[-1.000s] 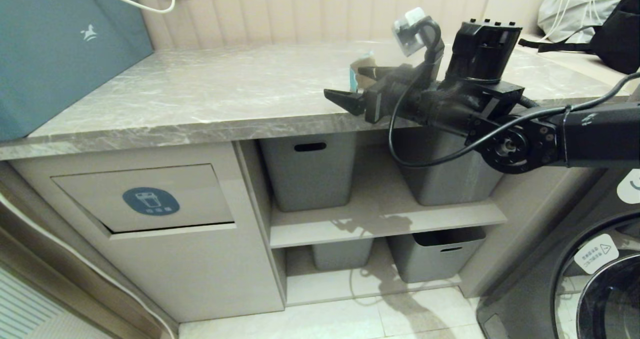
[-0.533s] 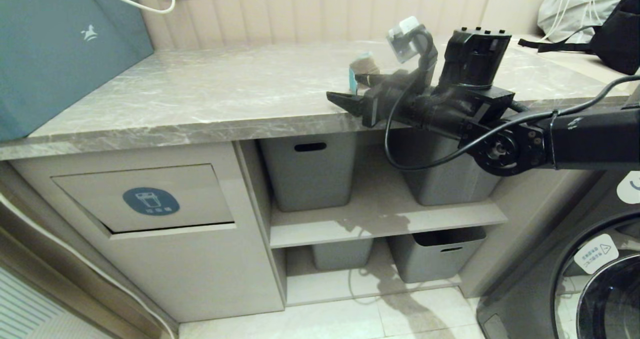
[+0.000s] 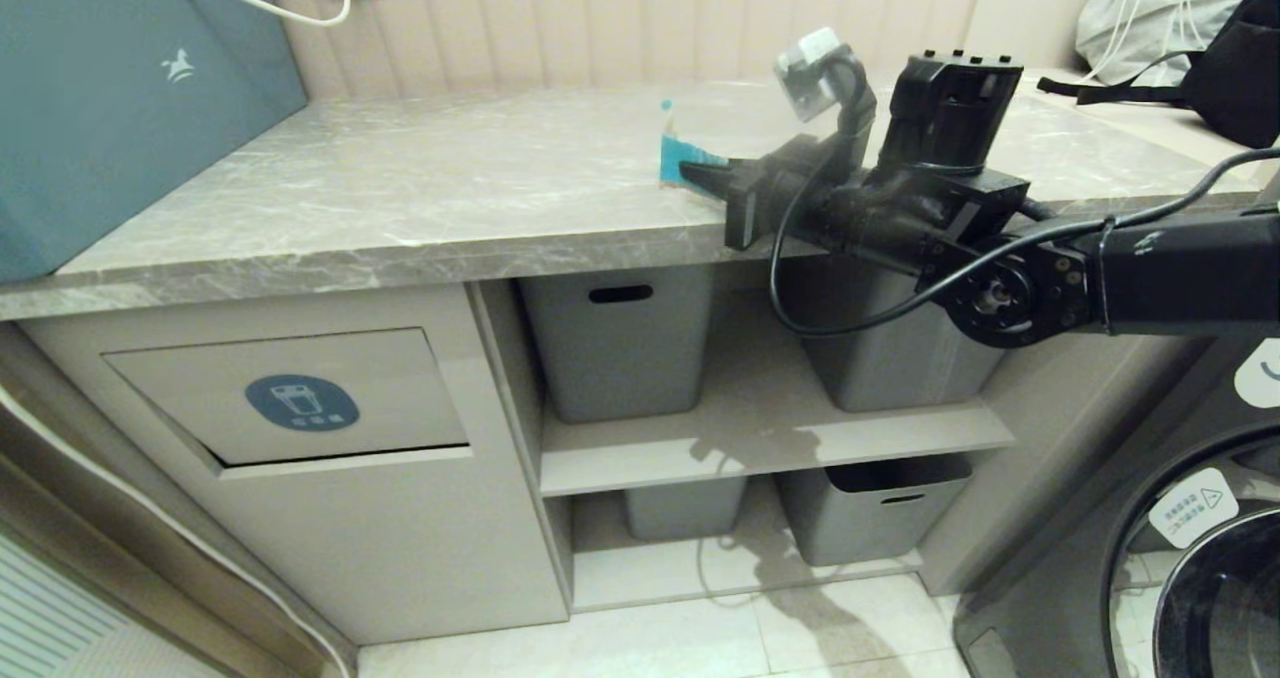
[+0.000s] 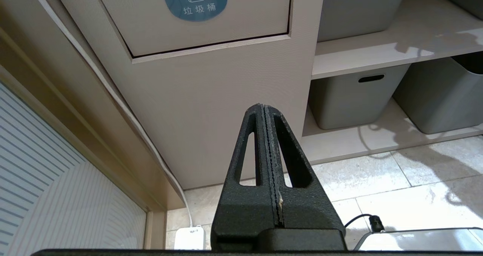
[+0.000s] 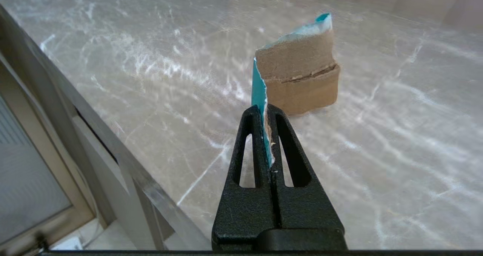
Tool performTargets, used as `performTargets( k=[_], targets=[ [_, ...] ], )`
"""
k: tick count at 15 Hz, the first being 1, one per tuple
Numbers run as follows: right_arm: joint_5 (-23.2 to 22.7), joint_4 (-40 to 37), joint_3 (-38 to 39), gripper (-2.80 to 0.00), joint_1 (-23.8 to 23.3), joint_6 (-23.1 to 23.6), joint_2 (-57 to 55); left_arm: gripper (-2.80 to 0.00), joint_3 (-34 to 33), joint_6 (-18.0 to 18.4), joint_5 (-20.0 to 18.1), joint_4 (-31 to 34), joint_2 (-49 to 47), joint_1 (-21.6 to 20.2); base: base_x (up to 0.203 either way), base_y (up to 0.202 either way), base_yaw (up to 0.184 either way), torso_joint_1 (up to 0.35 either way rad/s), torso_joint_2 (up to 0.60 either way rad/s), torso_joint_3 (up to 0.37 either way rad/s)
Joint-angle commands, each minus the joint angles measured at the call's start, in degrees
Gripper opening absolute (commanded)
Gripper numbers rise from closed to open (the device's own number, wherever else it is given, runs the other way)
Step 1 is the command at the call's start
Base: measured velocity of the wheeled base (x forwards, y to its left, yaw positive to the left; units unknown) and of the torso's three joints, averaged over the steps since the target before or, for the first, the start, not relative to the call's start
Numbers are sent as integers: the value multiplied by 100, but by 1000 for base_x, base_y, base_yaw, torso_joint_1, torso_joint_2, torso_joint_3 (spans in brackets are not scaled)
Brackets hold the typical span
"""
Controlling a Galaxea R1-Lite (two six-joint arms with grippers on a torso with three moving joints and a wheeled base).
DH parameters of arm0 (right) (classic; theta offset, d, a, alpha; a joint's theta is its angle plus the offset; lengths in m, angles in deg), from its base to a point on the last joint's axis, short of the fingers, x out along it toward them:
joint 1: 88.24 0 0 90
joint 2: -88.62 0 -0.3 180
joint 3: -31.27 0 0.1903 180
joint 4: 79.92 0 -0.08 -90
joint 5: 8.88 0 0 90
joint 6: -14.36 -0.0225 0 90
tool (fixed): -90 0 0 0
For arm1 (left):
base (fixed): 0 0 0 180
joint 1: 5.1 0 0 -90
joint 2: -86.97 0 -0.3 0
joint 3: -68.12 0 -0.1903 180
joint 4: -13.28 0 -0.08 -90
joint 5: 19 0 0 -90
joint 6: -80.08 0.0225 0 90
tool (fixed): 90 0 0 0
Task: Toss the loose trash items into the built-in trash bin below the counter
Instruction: Pick up the garbage, then hand it to the other hand
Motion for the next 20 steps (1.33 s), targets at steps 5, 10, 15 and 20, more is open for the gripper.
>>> performTargets(
  k=[5,10,15,20],
  targets=[
    [-106,76,230,-280,154,-18,1299,-280,-9,21,-10,7,1,-2,0,0,0,0,0,0],
    [-396,-521,1651,-280,1363,310,2935,-280,-9,137,-214,-57,10,-2,0,0,0,0,0,0],
    [-151,-884,3525,-280,3311,1081,3709,-280,583,431,-809,-373,-171,-2,0,0,0,0,0,0],
    [664,-909,3702,-280,4196,1119,3729,-280,1631,240,-1035,-711,-2083,81,0,0,0,0,0,0]
  ],
)
